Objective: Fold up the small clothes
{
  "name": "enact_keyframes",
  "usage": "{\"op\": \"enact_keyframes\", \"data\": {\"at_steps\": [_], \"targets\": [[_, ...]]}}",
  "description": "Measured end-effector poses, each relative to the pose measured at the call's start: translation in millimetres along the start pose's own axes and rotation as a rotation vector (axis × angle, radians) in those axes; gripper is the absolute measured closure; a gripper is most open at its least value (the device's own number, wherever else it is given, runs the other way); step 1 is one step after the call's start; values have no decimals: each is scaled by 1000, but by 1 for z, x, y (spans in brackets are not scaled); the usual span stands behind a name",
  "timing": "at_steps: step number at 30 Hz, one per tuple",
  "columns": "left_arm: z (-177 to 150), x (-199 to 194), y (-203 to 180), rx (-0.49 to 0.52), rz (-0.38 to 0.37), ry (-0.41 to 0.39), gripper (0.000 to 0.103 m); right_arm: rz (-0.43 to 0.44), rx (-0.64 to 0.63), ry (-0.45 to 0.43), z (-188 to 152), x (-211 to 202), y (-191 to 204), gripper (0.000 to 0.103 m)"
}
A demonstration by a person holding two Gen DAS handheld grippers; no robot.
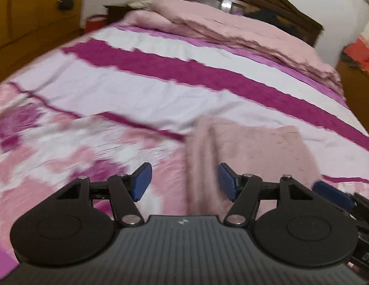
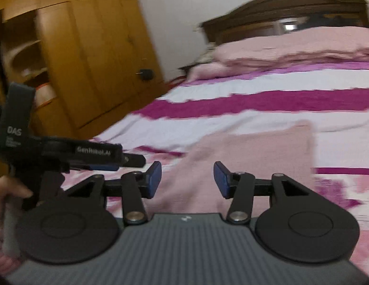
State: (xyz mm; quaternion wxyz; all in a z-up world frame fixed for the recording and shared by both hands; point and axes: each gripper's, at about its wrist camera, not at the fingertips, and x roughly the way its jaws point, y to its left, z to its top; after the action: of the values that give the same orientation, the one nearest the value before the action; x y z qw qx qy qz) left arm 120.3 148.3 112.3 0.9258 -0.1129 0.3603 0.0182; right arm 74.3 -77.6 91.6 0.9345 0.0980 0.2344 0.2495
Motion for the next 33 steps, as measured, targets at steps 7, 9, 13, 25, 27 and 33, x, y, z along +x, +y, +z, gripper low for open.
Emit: {"op": "enact_keyframes", "data": {"at_steps": [7,9,13,25,27,33], "targets": [[30,83,-40,79,-36,72,34,-123,215,-38,0,-6,-76,50],[33,103,-45,71,-39,94,34,-148,256,-33,-4,1,-92,50],[29,129,-52,107,-101,103,67,-162,301,-16,-10,20,-114,50],[33,112,-18,63,-55,26,82,-78,140,-5,-20,43,-83,50],[29,121,-17,74,-35,35,78,-95,111,-3,-22,45,-75,50],[24,87,-19,100,-17,46,49,-128,140,-9,-22,28,-73,50]]}}
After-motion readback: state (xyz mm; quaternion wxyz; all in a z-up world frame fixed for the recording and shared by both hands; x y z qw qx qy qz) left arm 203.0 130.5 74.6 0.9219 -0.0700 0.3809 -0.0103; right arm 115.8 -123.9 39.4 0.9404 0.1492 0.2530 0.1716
